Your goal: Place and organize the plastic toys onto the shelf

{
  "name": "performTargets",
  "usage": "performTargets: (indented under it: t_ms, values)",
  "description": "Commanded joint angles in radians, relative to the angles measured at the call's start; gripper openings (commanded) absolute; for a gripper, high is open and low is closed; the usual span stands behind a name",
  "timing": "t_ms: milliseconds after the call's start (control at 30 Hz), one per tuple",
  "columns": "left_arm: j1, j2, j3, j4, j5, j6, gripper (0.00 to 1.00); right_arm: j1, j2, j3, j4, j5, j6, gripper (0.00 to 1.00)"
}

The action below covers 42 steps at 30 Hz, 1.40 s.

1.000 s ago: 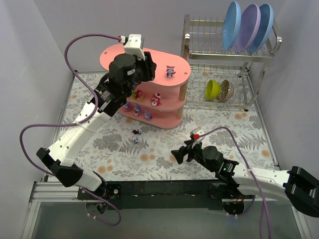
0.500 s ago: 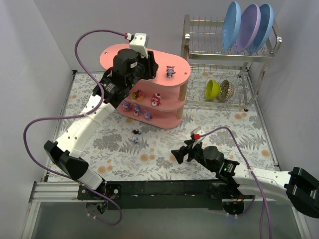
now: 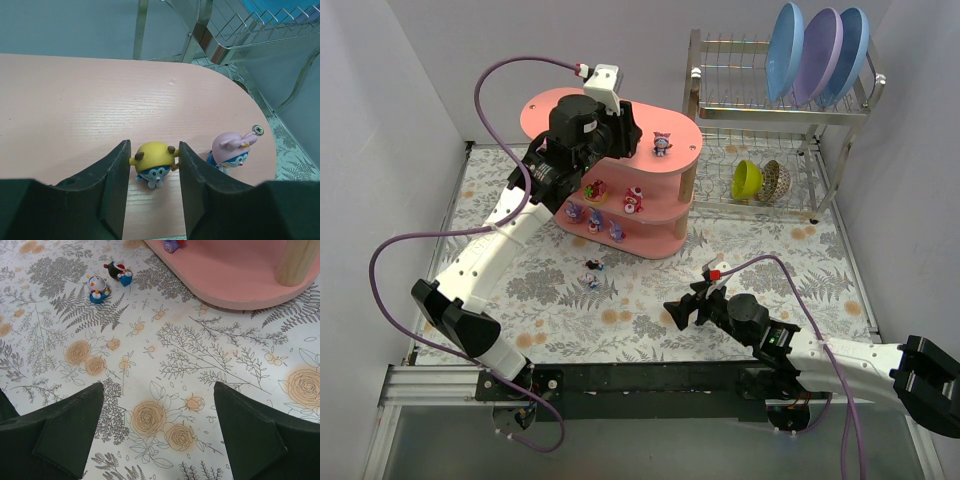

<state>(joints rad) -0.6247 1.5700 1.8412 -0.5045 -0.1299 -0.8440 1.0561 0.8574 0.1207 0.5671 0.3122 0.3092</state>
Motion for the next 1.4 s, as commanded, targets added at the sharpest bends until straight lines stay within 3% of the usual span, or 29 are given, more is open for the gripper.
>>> performTargets:
  t_ms: [0,267,567,933,1167,1367]
  values:
    - [0.003,-0.008,0.027,-0.022,0.016,0.022,0.20,0.004,0.002,-0.001,0.019,0.013,-0.013,0.98]
    - [0.005,-0.025,0.010,-0.016,0.038,0.045,0.39,0.004,0.025,0.002,0.028,0.002,-0.012,0.98]
    - [0.003,-0.065,-0.011,0.011,0.006,0.039,0.54,0.002,0.026,0.008,0.028,-0.004,-0.012,0.98]
    - [0.005,-0.186,-0.062,-0.017,-0.128,-0.032,0.78,0.004,0.028,0.013,0.022,-0.015,-0.016,0.98]
    - [0.003,-0.421,-0.401,-0.110,-0.247,-0.171,0.82,0.002,0.028,0.014,0.024,-0.015,-0.022,0.98]
    - [0.005,-0.608,-0.690,-0.212,-0.306,-0.426,0.84,0.004,0.046,0.014,0.039,-0.019,-0.022,0.98]
